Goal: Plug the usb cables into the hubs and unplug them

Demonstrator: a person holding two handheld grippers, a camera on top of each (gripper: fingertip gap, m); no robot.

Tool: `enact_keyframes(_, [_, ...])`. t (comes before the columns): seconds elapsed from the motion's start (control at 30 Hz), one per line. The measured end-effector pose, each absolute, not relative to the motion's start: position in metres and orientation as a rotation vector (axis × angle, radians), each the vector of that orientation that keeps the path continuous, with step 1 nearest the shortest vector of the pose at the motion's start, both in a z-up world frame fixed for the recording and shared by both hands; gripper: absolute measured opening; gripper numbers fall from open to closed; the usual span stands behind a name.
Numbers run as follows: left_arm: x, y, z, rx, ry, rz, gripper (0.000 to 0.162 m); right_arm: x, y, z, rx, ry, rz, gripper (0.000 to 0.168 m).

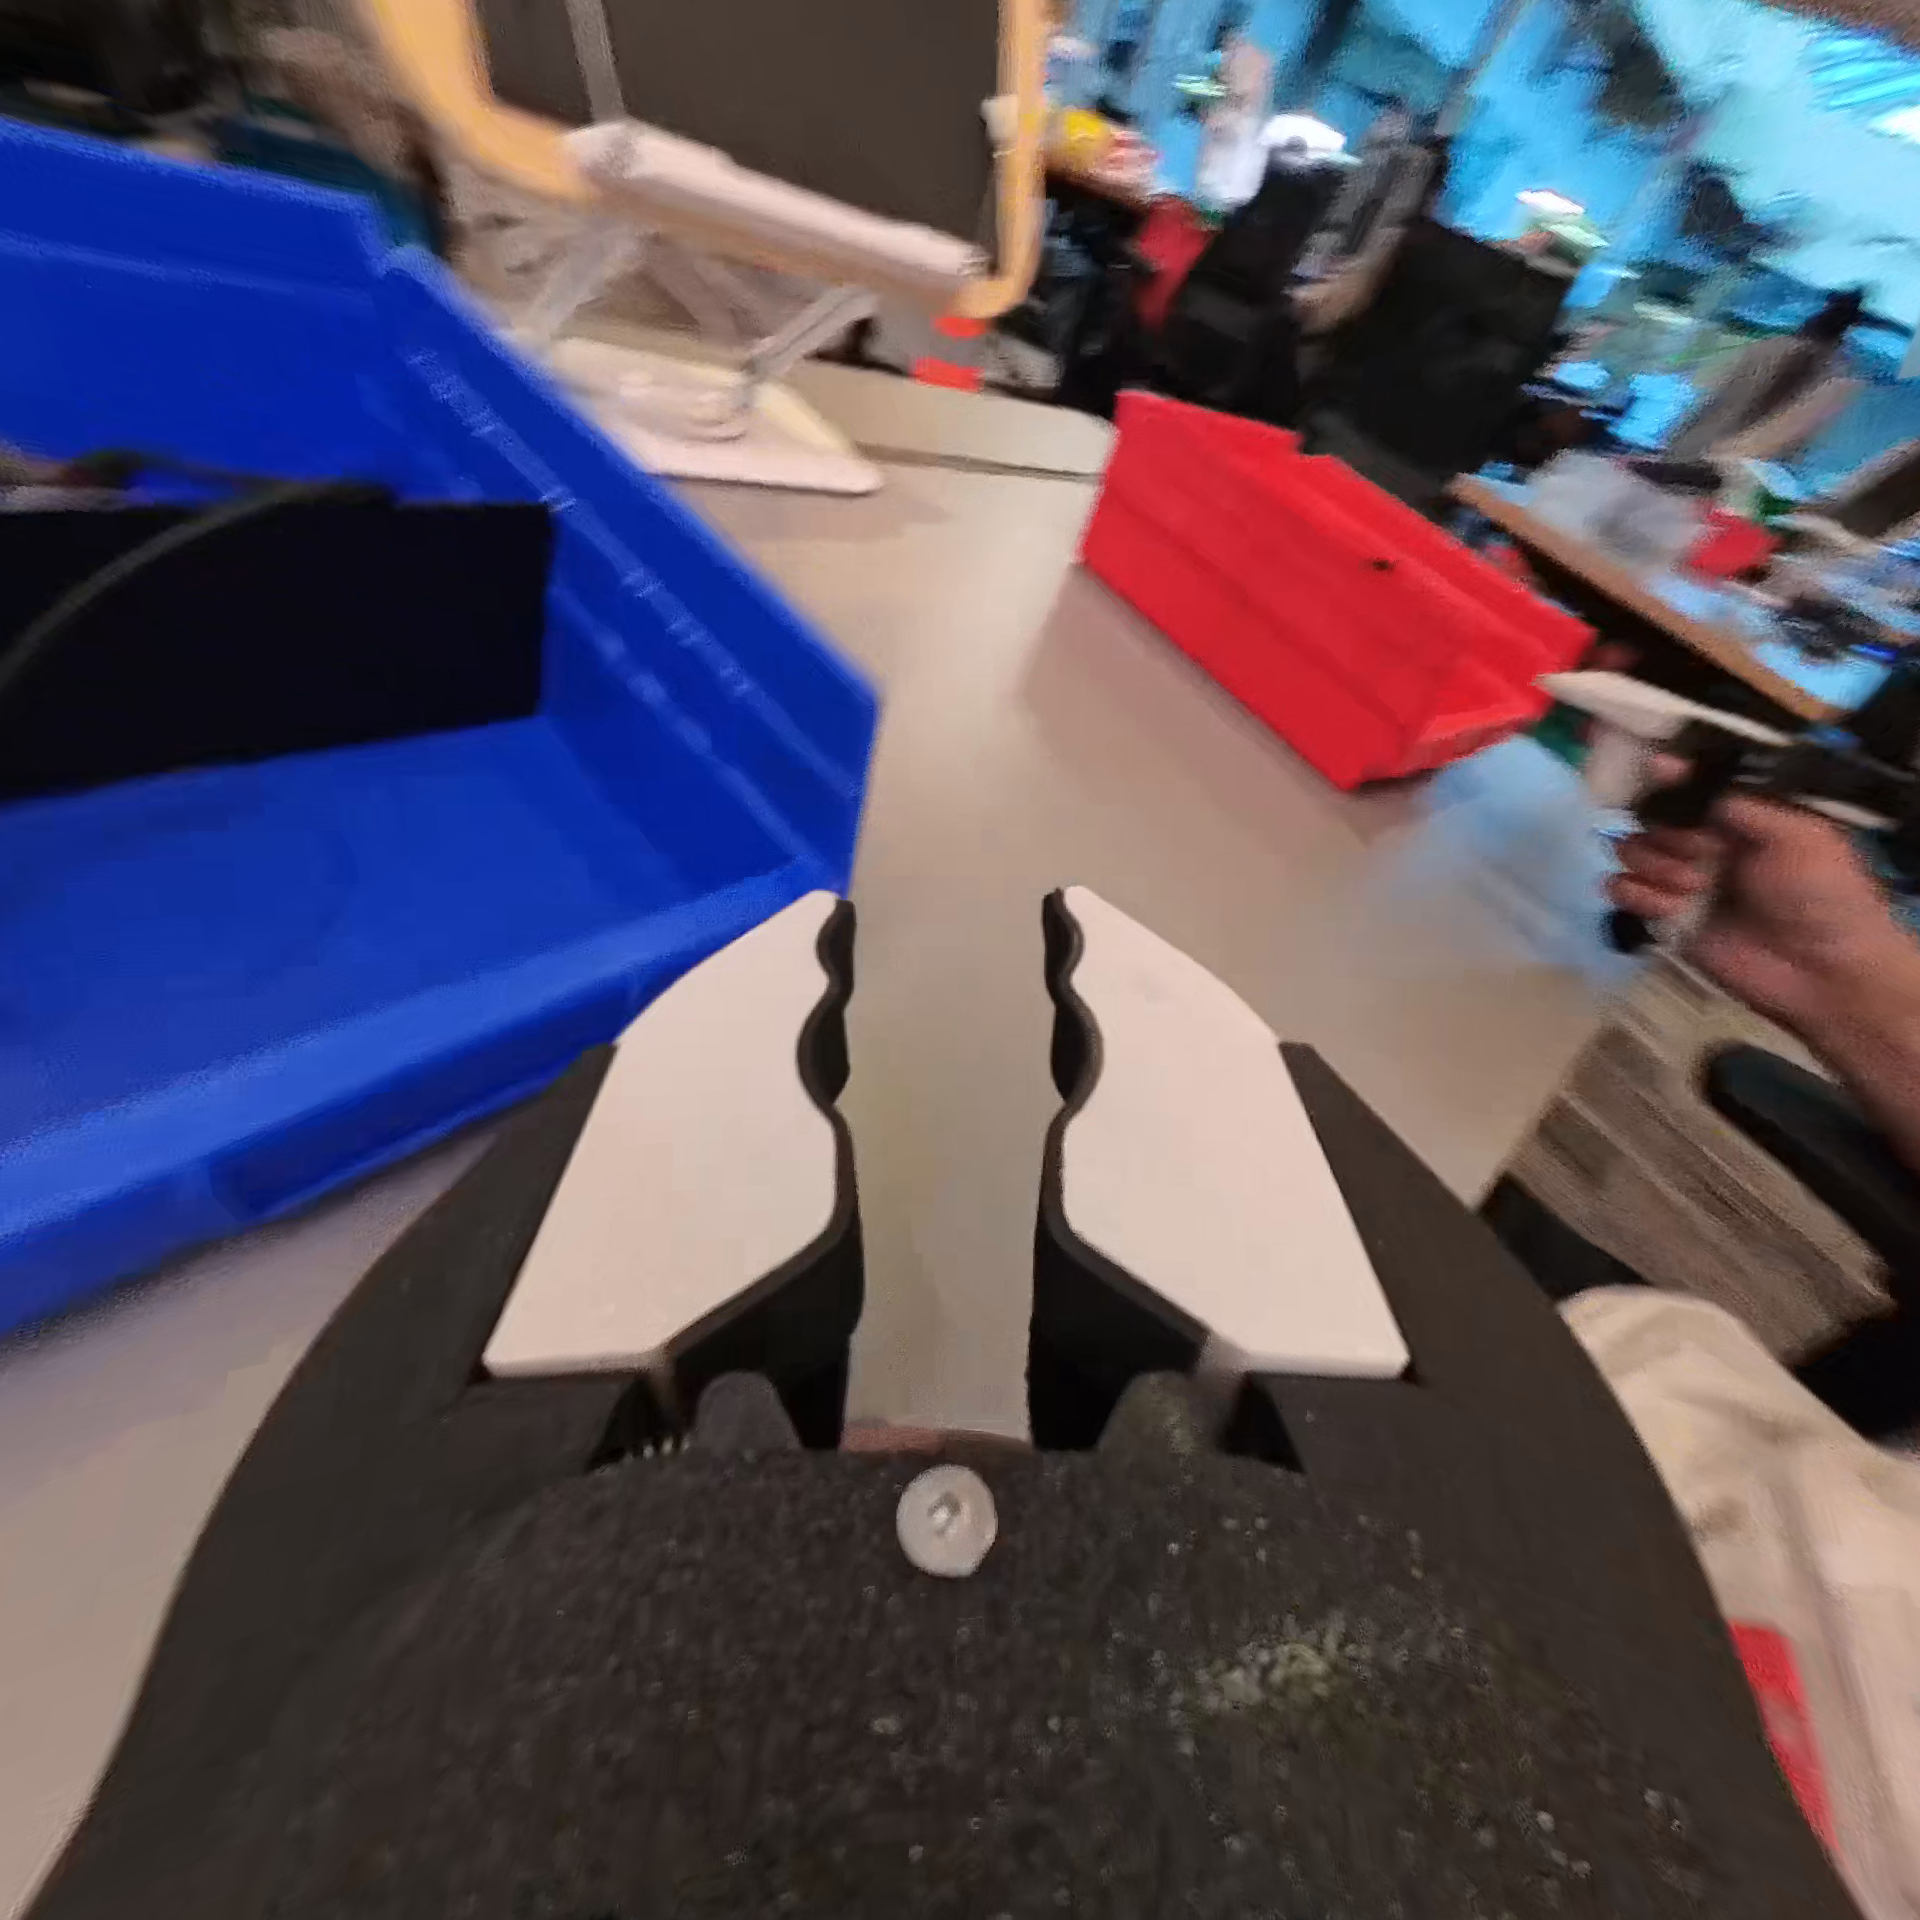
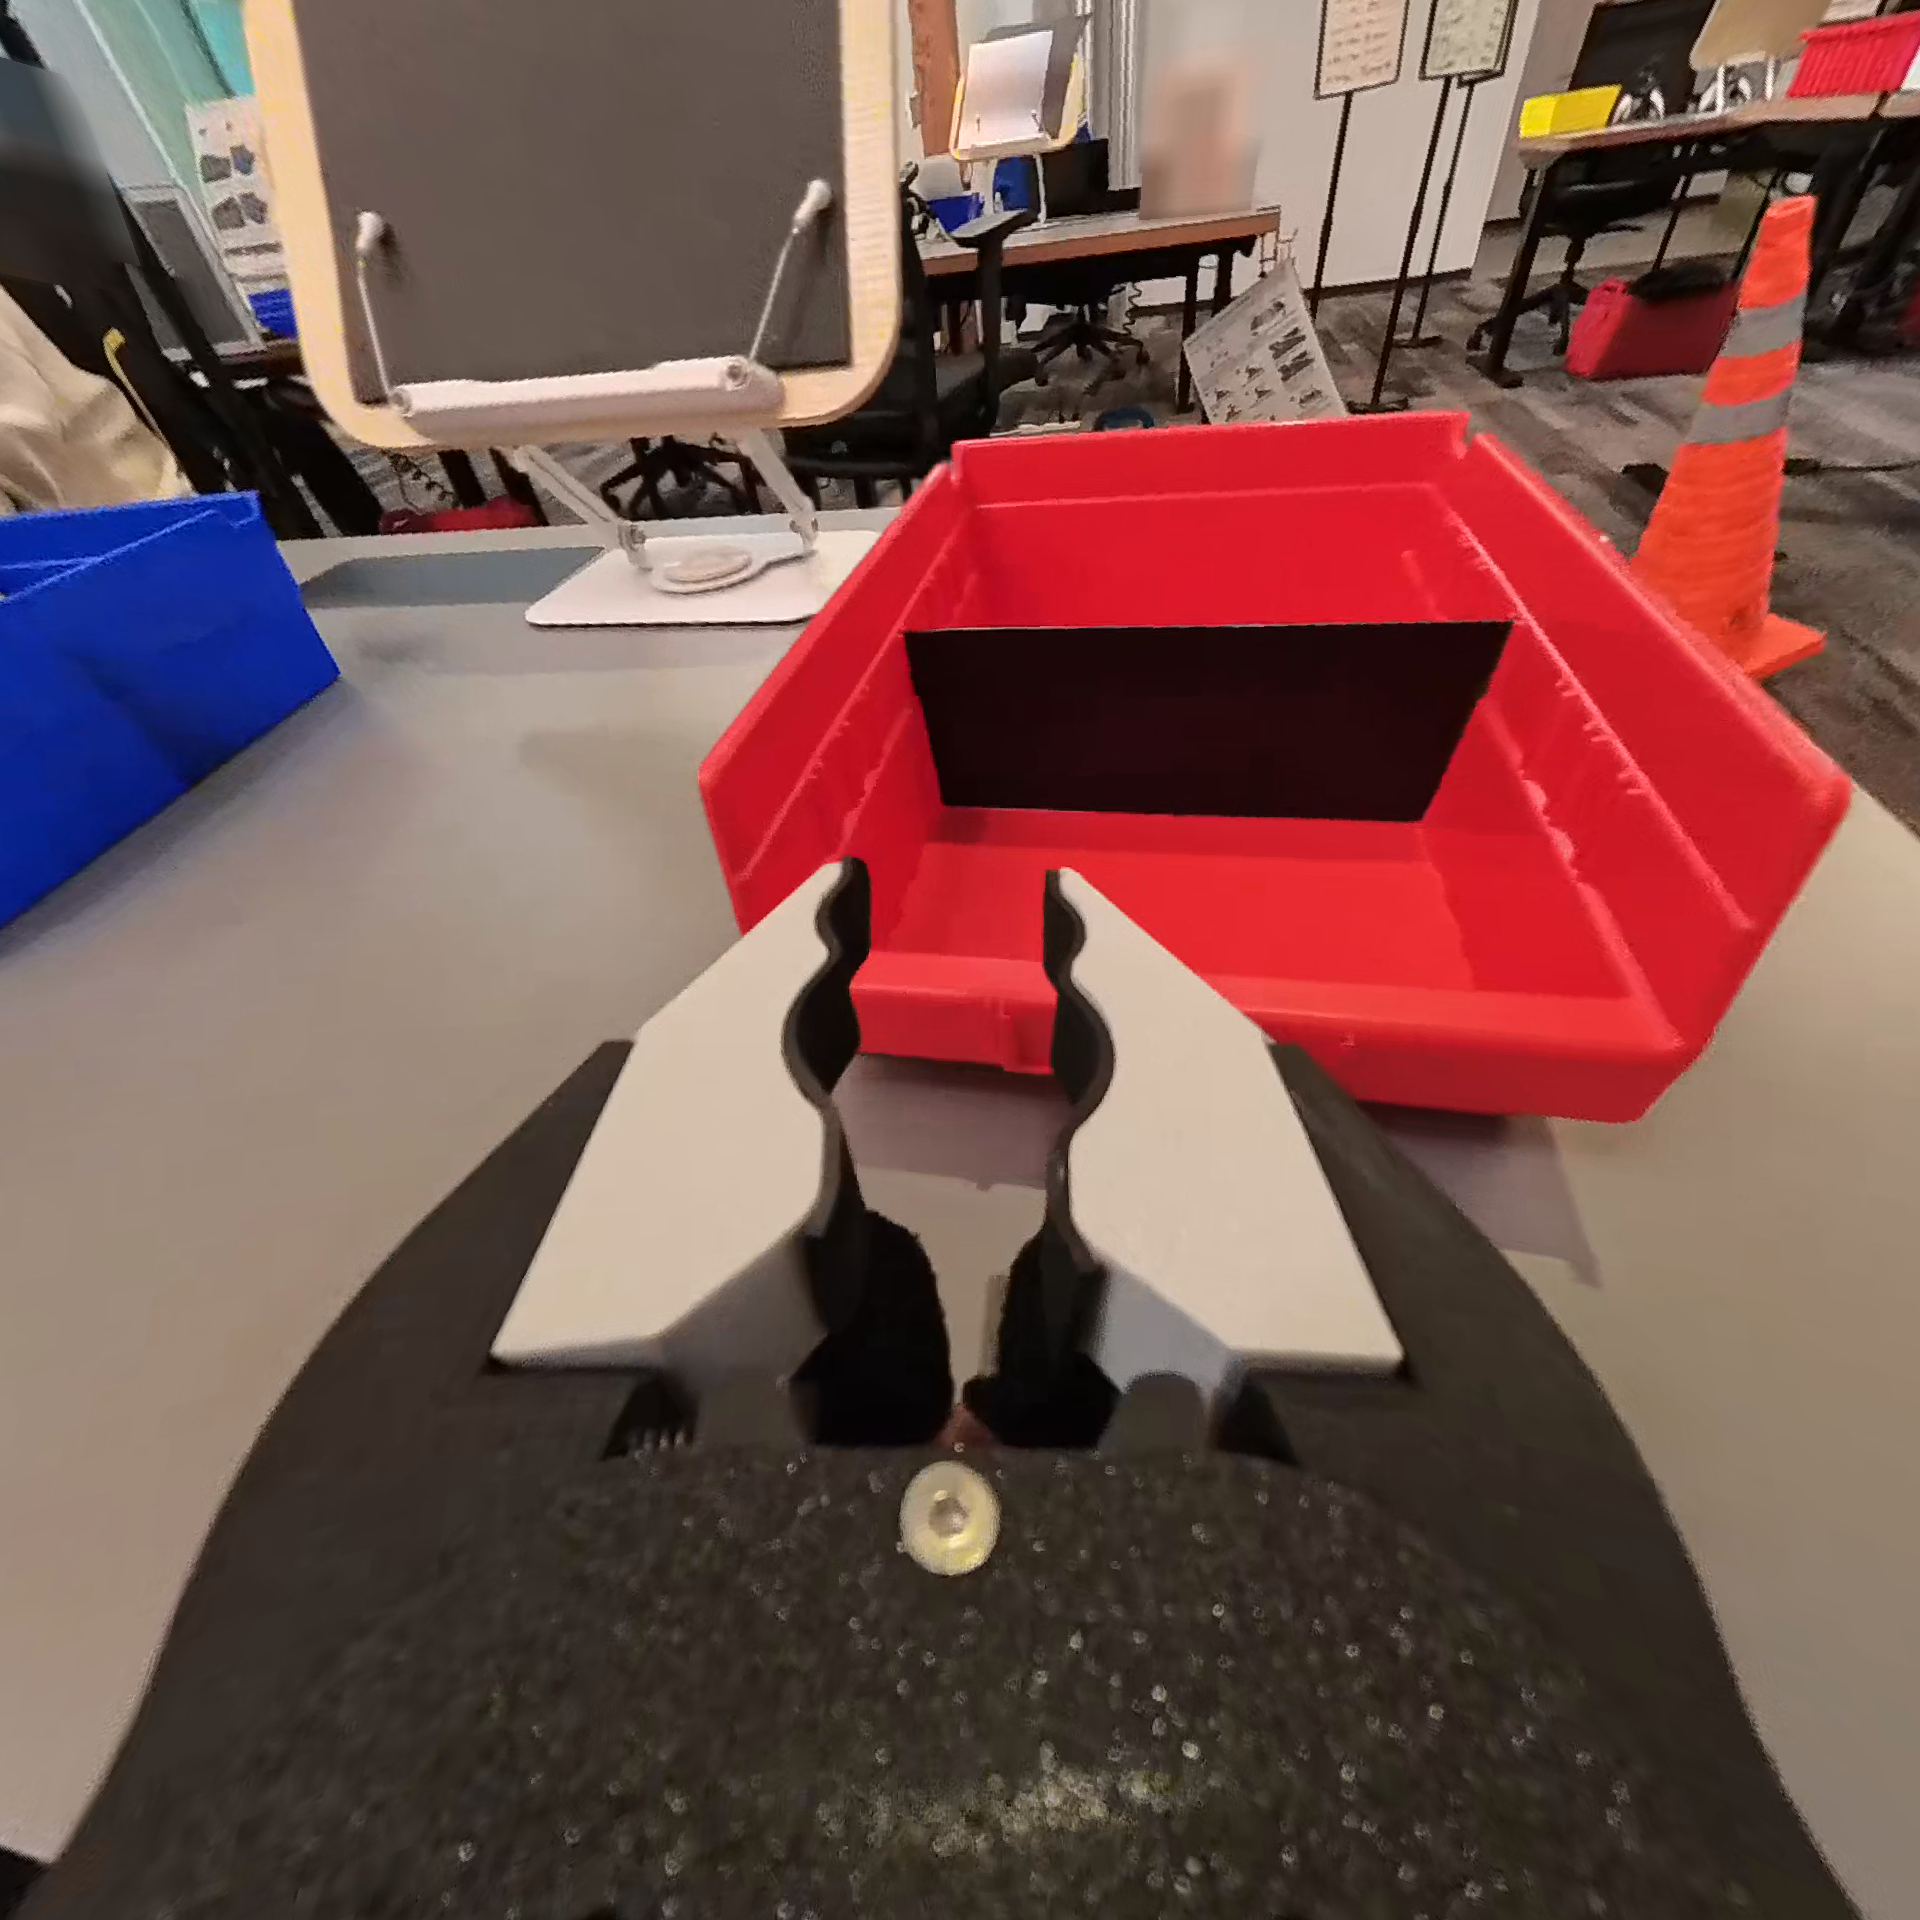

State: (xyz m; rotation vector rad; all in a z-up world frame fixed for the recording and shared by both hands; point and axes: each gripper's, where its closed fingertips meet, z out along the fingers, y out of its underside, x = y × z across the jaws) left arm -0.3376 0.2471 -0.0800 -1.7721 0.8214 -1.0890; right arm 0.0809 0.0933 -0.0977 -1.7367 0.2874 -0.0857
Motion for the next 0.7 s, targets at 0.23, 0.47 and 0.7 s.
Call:
enact_keyframes(0.23, [-0.333,0.367,-0.025,-1.805,1.45,-0.591,0.036,0.052,0.108,-0.098,-1.746,0.158,-0.044,0.032])
enact_keyframes(0.47, [-0.351,0.53,-0.11,-1.657,2.087,0.407,0.038,0.035,0.119,-0.102,-1.769,0.059,-0.066,0.032])
enact_keyframes(0.7, [-0.36,0.573,-0.164,-1.637,2.265,0.647,0.033,0.022,0.127,-0.106,-1.775,0.026,-0.011,0.031])
